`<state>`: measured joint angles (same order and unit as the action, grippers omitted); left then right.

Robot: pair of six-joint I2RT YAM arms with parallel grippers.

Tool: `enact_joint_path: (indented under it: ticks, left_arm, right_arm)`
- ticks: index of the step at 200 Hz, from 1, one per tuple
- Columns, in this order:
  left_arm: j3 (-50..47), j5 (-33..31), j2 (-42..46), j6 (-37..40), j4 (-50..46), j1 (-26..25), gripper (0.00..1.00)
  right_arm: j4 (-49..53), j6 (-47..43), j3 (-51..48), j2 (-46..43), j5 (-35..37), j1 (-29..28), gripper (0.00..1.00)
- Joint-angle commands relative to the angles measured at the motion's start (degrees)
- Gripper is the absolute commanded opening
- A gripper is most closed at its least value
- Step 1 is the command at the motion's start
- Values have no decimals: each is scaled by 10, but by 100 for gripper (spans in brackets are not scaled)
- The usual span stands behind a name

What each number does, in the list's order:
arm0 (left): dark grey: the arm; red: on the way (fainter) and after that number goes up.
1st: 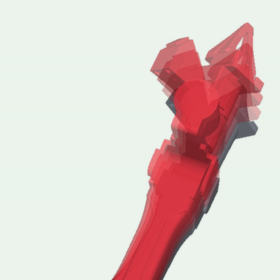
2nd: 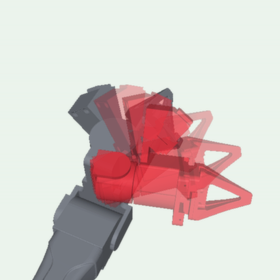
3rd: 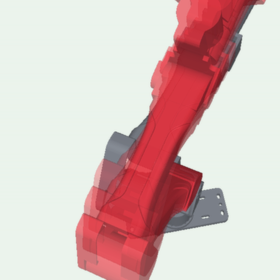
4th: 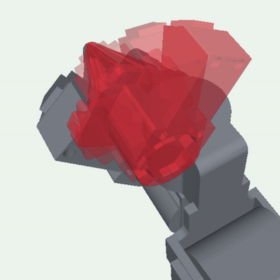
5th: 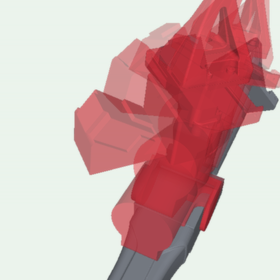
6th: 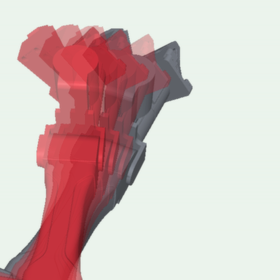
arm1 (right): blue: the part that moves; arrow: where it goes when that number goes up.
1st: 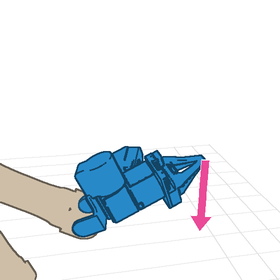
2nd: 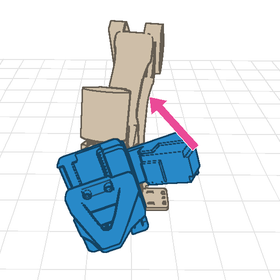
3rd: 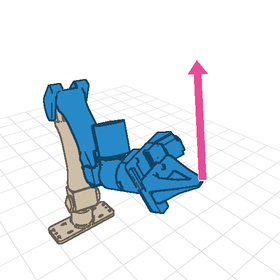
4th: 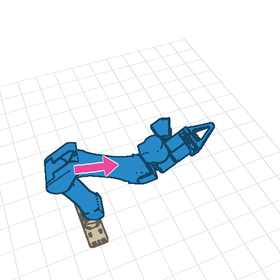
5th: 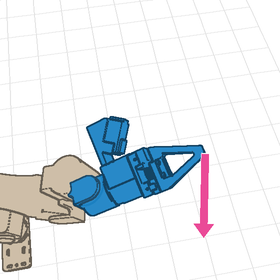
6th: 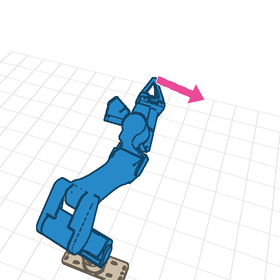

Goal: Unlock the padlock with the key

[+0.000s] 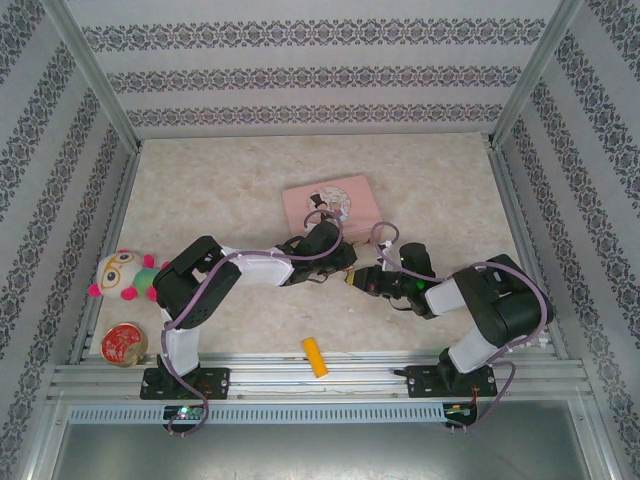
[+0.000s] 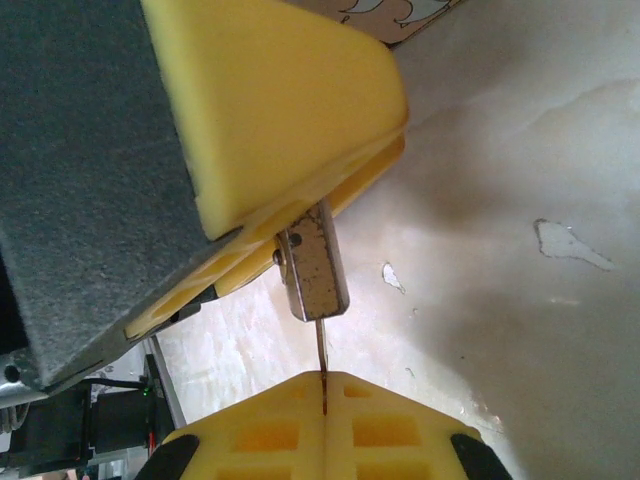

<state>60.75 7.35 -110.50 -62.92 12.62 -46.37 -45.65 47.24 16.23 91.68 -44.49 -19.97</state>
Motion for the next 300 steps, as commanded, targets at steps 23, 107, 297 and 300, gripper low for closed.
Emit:
enact_joint_path:
  ticks: [23, 107, 297, 300]
  left_arm:
    - [-8, 27, 15, 12, -25, -1, 24]
    - [-15, 25, 20, 11, -26, -1, 23]
    - [-11, 32, 8, -18, -16, -2, 23]
    - [-11, 33, 8, -18, -16, -1, 23]
  right_arm:
    - [-15, 0, 15, 9, -14, 11, 0]
    - [-17, 9, 6, -5, -20, 42, 0]
    - [10, 18, -37, -121, 179, -27, 0]
    - [13, 17, -38, -125, 180, -26, 0]
